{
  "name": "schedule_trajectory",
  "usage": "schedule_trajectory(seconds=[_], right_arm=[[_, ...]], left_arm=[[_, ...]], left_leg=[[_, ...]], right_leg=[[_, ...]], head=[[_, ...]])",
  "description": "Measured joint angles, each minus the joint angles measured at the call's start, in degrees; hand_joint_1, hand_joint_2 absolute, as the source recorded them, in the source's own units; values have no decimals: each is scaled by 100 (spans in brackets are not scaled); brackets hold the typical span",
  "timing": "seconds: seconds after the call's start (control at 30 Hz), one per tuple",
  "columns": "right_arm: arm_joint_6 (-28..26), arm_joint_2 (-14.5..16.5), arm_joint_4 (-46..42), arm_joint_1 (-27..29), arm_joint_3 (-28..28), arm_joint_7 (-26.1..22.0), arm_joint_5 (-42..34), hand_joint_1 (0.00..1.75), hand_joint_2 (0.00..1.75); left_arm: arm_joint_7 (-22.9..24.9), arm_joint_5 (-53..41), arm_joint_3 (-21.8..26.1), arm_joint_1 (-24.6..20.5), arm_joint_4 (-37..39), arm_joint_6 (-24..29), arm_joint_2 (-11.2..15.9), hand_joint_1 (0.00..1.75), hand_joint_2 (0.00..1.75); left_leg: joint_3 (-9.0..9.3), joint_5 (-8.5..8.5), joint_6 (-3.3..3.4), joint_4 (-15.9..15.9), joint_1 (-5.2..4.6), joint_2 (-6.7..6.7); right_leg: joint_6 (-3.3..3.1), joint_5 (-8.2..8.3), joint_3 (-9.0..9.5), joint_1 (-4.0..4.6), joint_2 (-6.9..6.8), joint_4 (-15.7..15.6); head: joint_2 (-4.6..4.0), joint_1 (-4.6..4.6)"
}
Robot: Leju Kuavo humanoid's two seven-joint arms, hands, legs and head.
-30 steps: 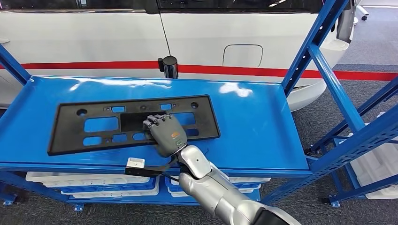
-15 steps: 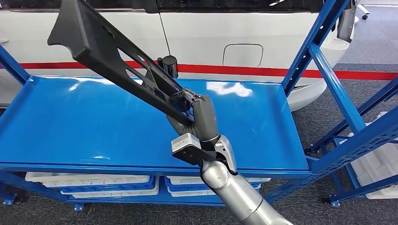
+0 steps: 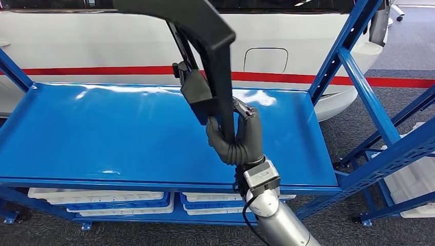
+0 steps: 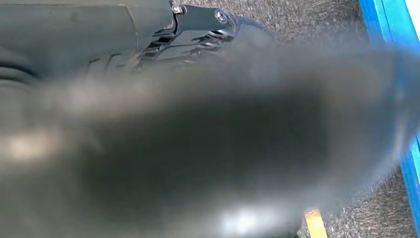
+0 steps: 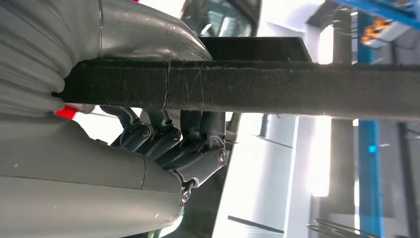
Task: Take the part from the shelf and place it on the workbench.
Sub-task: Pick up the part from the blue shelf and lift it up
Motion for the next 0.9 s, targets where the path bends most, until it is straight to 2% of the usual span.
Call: schedule_trajectory(seconds=[0.3, 0.63, 0.9], right_arm=[[304, -316, -770, 226, 96, -56, -104, 175, 175], [479, -484, -973, 428, 225, 32, -514, 175, 175], [343, -643, -988, 562, 160, 121, -396, 175, 175]], left_arm=[[266, 84, 143, 25, 0, 101, 0, 0, 175], [196, 157, 326, 26, 0, 154, 0, 0, 175], [151, 205, 420, 28, 0, 105, -1, 0, 175]], left_leg=[[0, 0, 0, 0, 0, 0], [-1, 0, 0, -1, 0, 0], [0, 0, 0, -1, -1, 0]], right_leg=[[0, 0, 0, 1, 0, 0], [0, 0, 0, 0, 0, 0], [0, 0, 0, 0, 0, -1]], head=[[-1, 0], [0, 0], [0, 0]])
